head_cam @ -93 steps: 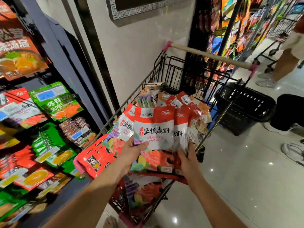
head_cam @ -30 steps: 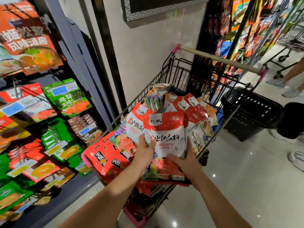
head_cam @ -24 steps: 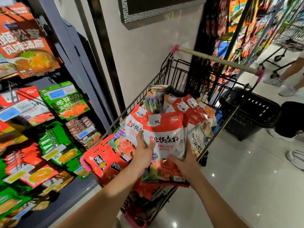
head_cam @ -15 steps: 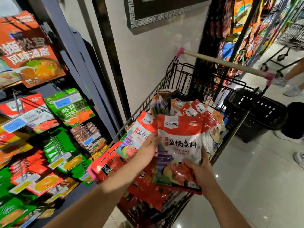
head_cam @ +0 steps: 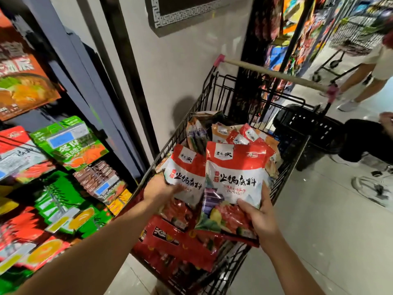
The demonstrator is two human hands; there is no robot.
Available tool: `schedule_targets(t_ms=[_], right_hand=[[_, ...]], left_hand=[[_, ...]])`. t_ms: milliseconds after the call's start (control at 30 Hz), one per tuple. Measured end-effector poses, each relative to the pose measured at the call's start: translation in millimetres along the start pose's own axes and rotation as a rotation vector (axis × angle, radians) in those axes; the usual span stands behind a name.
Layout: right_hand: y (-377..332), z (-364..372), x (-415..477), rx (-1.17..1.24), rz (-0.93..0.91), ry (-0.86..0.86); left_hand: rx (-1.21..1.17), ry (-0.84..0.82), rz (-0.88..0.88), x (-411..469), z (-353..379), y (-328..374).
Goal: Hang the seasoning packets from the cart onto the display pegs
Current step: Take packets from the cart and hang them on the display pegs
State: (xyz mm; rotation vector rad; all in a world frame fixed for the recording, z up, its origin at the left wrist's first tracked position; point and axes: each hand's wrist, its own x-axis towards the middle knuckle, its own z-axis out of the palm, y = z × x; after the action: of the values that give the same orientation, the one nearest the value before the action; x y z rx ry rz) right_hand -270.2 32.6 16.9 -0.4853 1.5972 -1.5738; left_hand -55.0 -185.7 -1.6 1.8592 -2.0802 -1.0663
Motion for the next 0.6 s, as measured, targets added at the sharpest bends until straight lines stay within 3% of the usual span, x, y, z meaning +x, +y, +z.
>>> schedule_targets(t_ms=[167, 300, 400, 600], right_hand=[[-9.3, 8.0, -2.3, -0.013, -0.024, -0.085], [-12.9, 27.3, -2.2, -0.058, -0.057, -0.159], [-16.7, 53.5, -7.4, -0.106, -0.098, -0.263], [-12.4, 128.0, -24.9, -0.167, -0.108, -0.43]], left_hand=[[-0.291, 0.062, 0.095, -22.1, -15.0, -1.3], [-0.508, 0.249, 0.145, -62.5, -40.4, -11.9], [-0.573, 0.379, 0.116, -93.9, -63.8, -28.1], [-0.764, 0.485, 0.024, -132.4, -104.1, -109.6]])
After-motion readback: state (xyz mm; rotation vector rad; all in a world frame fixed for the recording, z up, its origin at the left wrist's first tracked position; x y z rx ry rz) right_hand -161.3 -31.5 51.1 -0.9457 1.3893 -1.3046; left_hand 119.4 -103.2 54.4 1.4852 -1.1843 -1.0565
